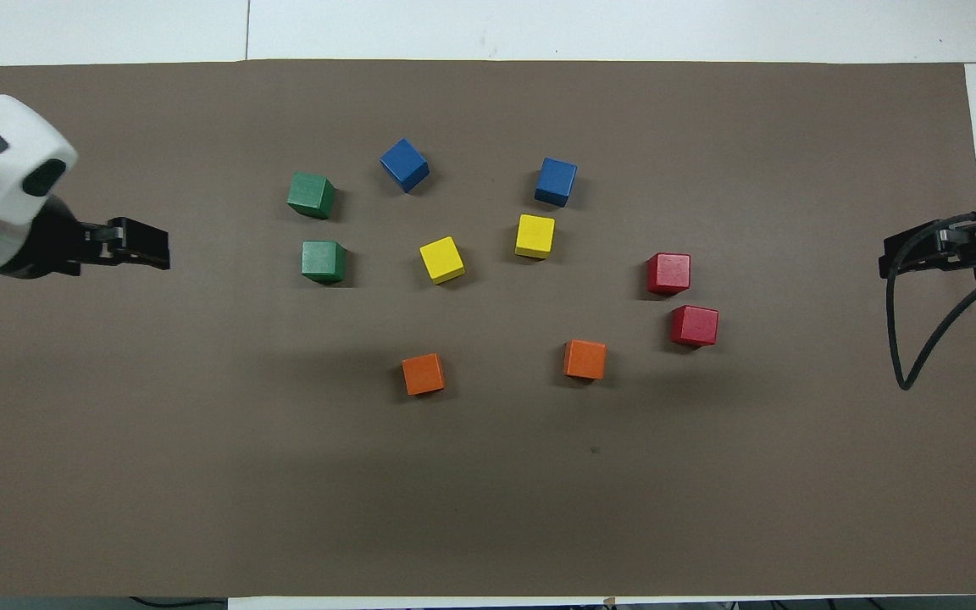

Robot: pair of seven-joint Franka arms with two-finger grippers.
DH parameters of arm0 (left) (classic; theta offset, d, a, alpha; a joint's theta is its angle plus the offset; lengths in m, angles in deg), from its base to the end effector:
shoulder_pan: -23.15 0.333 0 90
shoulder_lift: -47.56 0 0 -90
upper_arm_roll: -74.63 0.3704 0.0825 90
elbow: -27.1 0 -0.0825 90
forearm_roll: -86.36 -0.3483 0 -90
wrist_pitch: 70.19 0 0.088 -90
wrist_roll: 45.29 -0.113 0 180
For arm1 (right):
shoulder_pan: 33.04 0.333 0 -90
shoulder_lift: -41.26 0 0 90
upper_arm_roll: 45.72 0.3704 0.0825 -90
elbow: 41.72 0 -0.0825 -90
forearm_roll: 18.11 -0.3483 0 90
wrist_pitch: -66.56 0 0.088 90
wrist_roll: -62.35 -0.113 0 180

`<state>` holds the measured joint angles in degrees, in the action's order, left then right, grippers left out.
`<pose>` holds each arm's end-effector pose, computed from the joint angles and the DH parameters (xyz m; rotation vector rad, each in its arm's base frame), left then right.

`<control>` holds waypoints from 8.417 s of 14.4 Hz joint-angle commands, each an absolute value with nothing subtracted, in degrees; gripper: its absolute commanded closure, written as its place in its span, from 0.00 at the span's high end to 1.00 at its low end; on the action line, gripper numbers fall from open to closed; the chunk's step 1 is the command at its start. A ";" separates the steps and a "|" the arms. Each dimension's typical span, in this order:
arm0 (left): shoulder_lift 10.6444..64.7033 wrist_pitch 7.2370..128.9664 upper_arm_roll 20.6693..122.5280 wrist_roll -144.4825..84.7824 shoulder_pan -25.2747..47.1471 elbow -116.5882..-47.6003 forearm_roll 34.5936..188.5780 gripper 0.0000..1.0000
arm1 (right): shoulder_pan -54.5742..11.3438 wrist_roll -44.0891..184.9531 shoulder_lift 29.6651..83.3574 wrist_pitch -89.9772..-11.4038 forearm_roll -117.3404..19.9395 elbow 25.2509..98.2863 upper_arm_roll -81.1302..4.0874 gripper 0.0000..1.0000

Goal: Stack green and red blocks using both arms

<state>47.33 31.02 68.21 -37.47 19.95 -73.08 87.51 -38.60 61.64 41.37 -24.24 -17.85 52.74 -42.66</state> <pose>0.5233 -0.0905 0.6095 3.1192 -0.0431 0.0168 0.5168 -0.0231 0.6392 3.1353 -0.0875 -0.1033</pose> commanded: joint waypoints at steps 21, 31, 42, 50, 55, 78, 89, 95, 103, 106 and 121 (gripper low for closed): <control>26.29 68.06 69.18 -26.75 8.12 -84.08 87.86 0.92 | -26.80 37.30 42.66 -57.19 -19.69 82.11 -41.68 1.00; 27.34 65.61 69.62 -26.31 10.05 -81.98 86.80 0.00 | -26.80 36.33 45.03 -64.66 -19.69 86.51 -41.68 1.00; 35.52 55.22 69.70 -48.17 35.44 -81.87 86.54 0.00 | -25.83 35.54 47.67 -72.91 -19.69 88.97 -41.68 1.00; 28.40 66.91 69.79 -57.25 40.21 -84.78 86.54 0.00 | -26.27 36.24 47.94 -71.88 -19.69 88.36 -41.77 0.05; 27.26 67.53 69.70 -64.62 40.29 -84.52 85.57 0.00 | -36.69 55.32 47.50 -59.49 -19.61 79.93 -41.94 0.07; 14.87 56.18 69.62 -32.20 12.43 -58.77 86.72 1.00 | -44.99 74.83 55.58 -68.71 -18.64 77.72 -42.03 0.17; 11.96 64.45 69.79 -32.20 11.46 -62.36 79.16 1.00 | -41.84 68.43 51.37 -60.64 -18.81 75.97 -41.68 1.00; 12.75 69.11 69.88 -30.44 11.46 -66.50 79.15 0.00 | -35.52 55.52 51.36 -57.88 -18.81 71.74 -41.68 1.00; 18.18 53.92 69.79 -30.97 16.81 -60.61 80.91 0.00 | -27.24 39.59 54.26 -63.07 -18.99 71.83 -41.68 1.00; 22.93 47.25 69.70 -38.57 22.17 -61.75 81.00 0.00 | -26.72 38.88 55.58 -64.66 -19.52 71.75 -41.68 1.00; 26.90 56.02 69.62 -79.31 40.20 -73.27 88.12 0.00 | -25.04 35.89 58.75 -69.41 -19.52 72.71 -41.59 0.89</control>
<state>24.91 54.55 70.06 -77.87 39.56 -70.81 86.67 -25.19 36.97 58.57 -68.05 -19.09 72.21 -41.65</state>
